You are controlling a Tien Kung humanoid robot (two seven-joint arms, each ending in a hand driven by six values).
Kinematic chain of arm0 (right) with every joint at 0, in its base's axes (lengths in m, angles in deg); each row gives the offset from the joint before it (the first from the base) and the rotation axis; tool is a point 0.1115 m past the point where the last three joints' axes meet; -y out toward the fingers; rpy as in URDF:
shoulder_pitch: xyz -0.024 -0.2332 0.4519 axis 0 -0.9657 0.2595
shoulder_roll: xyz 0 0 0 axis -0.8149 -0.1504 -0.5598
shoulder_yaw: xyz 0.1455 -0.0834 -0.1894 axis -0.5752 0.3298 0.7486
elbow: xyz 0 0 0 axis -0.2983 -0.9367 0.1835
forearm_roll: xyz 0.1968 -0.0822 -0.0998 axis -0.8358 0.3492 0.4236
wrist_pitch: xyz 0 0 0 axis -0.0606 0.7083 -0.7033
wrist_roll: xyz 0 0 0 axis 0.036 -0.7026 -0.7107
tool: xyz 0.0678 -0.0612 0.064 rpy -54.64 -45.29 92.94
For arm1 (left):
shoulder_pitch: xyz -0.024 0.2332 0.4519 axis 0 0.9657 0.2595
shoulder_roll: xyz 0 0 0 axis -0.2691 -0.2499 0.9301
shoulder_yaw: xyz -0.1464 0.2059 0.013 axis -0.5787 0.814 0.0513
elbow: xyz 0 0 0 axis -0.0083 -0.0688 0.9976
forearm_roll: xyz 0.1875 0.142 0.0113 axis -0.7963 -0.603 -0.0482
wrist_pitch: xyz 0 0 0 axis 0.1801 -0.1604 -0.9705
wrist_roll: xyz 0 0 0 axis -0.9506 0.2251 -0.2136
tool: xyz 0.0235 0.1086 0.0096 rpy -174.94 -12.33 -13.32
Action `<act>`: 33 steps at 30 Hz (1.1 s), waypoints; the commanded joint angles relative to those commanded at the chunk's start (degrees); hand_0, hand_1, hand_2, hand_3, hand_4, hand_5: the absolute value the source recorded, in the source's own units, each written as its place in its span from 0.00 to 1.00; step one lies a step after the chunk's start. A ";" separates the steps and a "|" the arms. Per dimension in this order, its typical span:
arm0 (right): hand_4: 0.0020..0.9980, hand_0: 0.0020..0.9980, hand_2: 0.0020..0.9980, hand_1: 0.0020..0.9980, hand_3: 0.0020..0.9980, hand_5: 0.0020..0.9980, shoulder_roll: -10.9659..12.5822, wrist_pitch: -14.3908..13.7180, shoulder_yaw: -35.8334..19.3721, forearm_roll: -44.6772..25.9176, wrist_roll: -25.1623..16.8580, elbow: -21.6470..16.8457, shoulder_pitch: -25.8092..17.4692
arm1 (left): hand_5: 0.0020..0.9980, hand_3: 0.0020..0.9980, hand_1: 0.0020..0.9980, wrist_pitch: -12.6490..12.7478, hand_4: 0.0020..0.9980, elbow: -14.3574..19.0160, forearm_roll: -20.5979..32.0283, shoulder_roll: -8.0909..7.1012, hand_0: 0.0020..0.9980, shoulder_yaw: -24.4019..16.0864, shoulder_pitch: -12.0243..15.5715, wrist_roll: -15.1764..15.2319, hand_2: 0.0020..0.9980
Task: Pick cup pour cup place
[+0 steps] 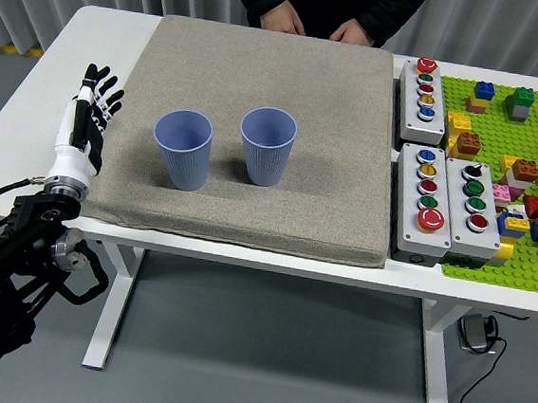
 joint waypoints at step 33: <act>0.00 0.70 0.63 0.69 0.60 0.29 0.04 0.05 -0.13 0.23 -0.02 -0.01 -0.02 | 1.00 0.89 0.85 -3.68 0.77 1.69 -0.15 0.40 0.89 -1.02 0.46 -2.44 0.91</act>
